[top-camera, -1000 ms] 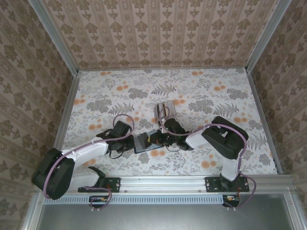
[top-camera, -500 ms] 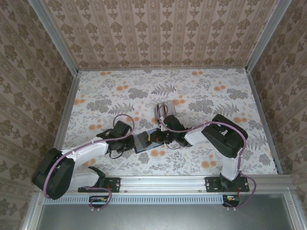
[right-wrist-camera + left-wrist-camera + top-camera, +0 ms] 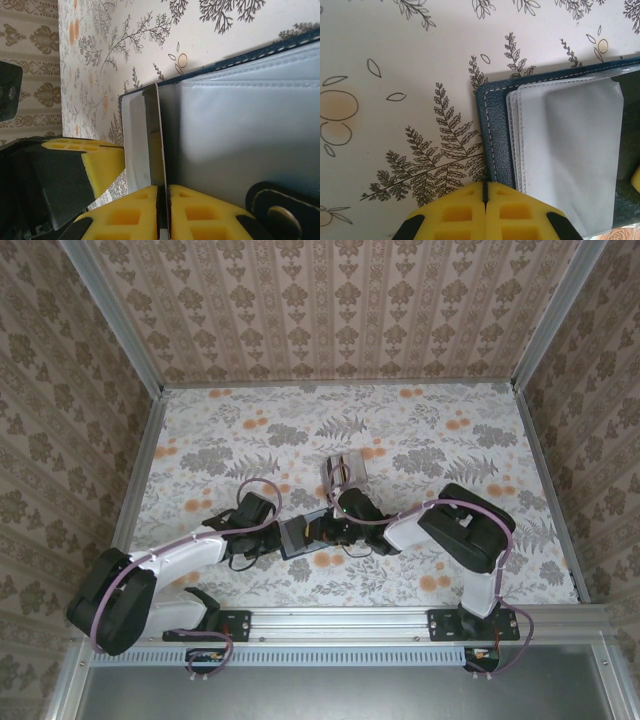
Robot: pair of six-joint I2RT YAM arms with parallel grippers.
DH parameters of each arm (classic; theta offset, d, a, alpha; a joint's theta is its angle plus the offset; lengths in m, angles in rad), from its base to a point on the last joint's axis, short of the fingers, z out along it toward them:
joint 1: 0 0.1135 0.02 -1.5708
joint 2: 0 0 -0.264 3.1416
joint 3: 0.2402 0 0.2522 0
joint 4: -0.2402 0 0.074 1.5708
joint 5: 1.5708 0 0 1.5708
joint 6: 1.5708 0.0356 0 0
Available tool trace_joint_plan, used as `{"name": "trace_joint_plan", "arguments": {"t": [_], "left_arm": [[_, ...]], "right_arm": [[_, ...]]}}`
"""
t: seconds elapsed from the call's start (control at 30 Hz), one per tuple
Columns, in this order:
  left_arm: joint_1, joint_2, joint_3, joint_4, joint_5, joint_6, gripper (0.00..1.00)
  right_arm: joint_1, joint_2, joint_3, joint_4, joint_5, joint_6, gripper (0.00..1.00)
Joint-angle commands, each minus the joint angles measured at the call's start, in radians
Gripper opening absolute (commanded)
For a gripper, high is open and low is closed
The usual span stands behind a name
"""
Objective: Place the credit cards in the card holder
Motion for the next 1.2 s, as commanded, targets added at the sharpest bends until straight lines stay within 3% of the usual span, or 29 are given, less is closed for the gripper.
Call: {"name": "trace_joint_plan", "arguments": {"t": [0.0,0.1,0.23,0.37,0.77,0.97,1.17], "left_arm": [[-0.024,0.030,-0.007,0.006,0.038,-0.018,0.03],[-0.025,0.032,-0.007,0.012,0.043,-0.018,0.03],[-0.027,0.027,-0.007,0.001,0.036,-0.022,0.03],[-0.028,0.030,-0.009,0.006,0.031,-0.016,0.03],[-0.052,0.053,-0.003,0.045,0.043,-0.033,0.03],[-0.078,0.099,0.011,0.073,0.045,-0.041,0.03],[-0.086,0.119,0.022,0.067,0.050,-0.036,0.03]], "right_arm": [[0.020,0.039,-0.018,-0.055,0.018,0.027,0.17],[0.025,0.030,-0.019,-0.075,0.017,0.009,0.22],[0.024,-0.045,0.001,-0.298,0.108,-0.085,0.29],[0.024,-0.090,0.024,-0.409,0.174,-0.162,0.29],[0.085,-0.079,0.089,-0.486,0.192,-0.219,0.28],[0.125,-0.070,0.113,-0.471,0.184,-0.227,0.31],[0.115,-0.149,0.107,-0.576,0.255,-0.302,0.36]]}}
